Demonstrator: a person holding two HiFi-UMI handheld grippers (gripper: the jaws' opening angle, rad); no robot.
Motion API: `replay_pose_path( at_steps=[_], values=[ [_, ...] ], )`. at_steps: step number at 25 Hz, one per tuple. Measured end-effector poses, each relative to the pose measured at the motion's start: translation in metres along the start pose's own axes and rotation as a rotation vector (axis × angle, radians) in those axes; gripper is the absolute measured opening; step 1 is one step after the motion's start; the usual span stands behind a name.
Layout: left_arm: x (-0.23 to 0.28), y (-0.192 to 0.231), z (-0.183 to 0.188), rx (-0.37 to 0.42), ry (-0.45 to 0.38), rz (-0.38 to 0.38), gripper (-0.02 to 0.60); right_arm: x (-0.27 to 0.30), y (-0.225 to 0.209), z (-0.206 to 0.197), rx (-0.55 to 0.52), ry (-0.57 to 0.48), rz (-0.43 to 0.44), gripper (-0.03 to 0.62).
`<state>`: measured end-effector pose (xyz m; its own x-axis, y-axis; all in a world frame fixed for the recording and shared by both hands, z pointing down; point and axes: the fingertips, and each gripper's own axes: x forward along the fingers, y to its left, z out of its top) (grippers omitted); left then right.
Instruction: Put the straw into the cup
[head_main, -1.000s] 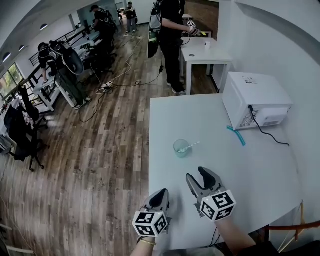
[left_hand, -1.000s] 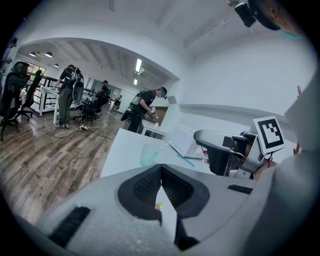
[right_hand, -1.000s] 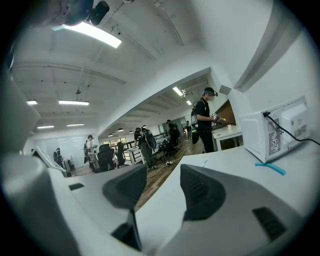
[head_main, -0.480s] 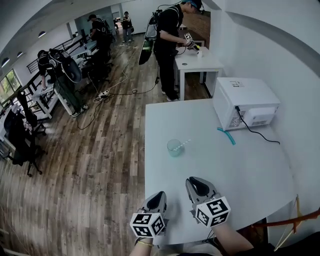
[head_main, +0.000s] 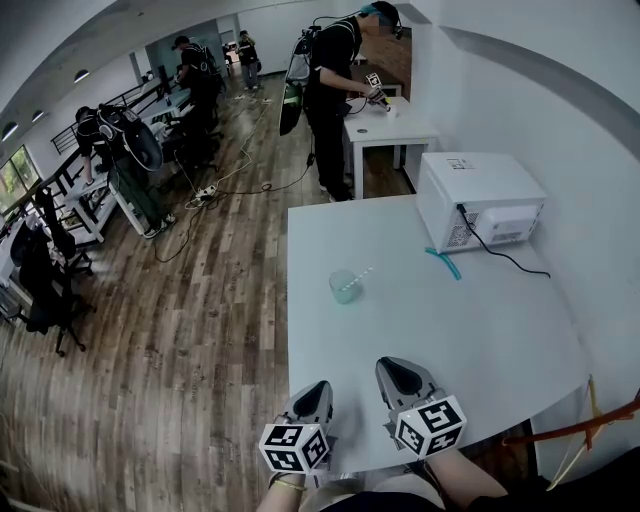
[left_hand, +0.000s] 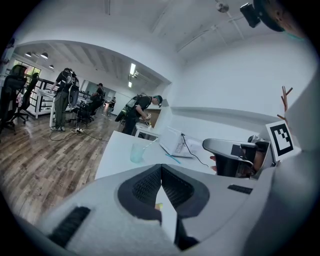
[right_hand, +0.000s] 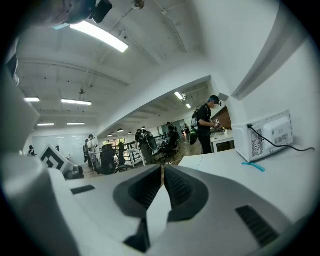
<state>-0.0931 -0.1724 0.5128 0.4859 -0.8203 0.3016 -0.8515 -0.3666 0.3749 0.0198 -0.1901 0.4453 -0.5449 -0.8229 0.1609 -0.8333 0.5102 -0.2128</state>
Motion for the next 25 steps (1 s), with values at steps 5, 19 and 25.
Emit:
replay_pose_path(
  at_steps=[5, 19, 25],
  values=[
    [-0.018, -0.007, -0.006, 0.009, 0.003, -0.007, 0.018, -0.02, 0.013, -0.001, -0.001, -0.006, 0.004, 0.04],
    [-0.053, -0.016, -0.017, 0.023, 0.0, -0.025, 0.018, -0.056, 0.034, -0.012, 0.035, -0.002, -0.009, 0.032],
    [-0.052, -0.02, -0.015, 0.031, -0.008, -0.034, 0.018, -0.059, 0.035, -0.01, 0.03, -0.007, -0.01, 0.031]
  ],
)
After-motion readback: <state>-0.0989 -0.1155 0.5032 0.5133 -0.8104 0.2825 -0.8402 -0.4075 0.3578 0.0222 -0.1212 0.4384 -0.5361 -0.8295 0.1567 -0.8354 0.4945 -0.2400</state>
